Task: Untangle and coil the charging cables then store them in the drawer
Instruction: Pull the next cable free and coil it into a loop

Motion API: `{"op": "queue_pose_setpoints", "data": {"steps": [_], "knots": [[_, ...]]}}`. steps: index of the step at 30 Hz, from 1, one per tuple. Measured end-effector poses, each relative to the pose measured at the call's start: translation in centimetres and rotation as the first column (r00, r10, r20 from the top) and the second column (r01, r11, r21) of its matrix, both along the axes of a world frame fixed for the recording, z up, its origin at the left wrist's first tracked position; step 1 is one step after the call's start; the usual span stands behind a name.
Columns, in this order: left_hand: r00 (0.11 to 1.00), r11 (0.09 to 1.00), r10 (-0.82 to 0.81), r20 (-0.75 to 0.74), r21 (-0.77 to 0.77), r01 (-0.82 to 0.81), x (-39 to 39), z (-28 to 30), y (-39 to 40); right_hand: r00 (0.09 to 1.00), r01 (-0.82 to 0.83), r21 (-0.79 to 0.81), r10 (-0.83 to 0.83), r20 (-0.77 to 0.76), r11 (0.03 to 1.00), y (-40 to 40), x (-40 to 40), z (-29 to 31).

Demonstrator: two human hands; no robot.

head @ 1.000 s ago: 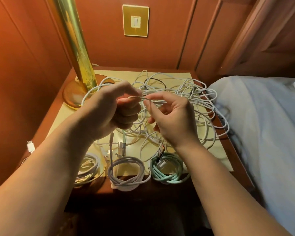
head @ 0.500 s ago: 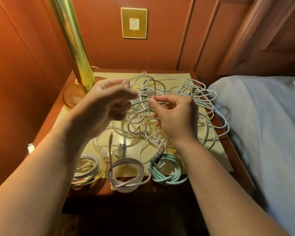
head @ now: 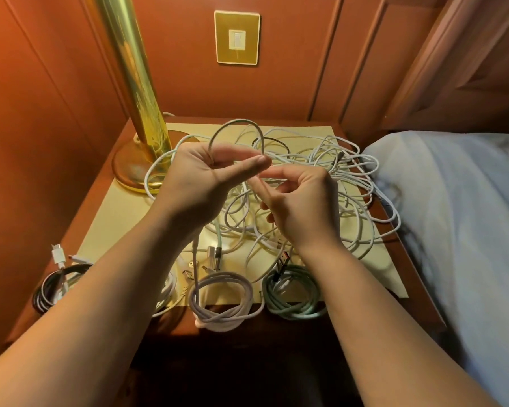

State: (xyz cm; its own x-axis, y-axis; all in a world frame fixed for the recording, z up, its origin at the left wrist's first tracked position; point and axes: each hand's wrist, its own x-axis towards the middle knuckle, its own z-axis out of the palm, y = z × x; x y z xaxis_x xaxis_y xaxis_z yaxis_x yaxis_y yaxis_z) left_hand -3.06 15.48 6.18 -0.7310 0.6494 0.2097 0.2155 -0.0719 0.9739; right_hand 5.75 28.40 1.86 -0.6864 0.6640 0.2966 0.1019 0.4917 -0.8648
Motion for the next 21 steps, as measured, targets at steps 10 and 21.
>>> {"op": "queue_pose_setpoints", "data": {"steps": [10,21], "knots": [[0.829,0.860,-0.499,0.251,0.257,0.440,-0.3,1.8,-1.3,0.996,0.078,0.037,-0.079,0.047,0.996,0.2,-0.7,-0.9],[0.989,0.954,0.065,-0.136,-0.281,-0.101,-0.3,-1.1,-0.3,0.995,0.101,0.018,-0.101,-0.002,0.995,-0.1,-1.1,-1.1]]}}
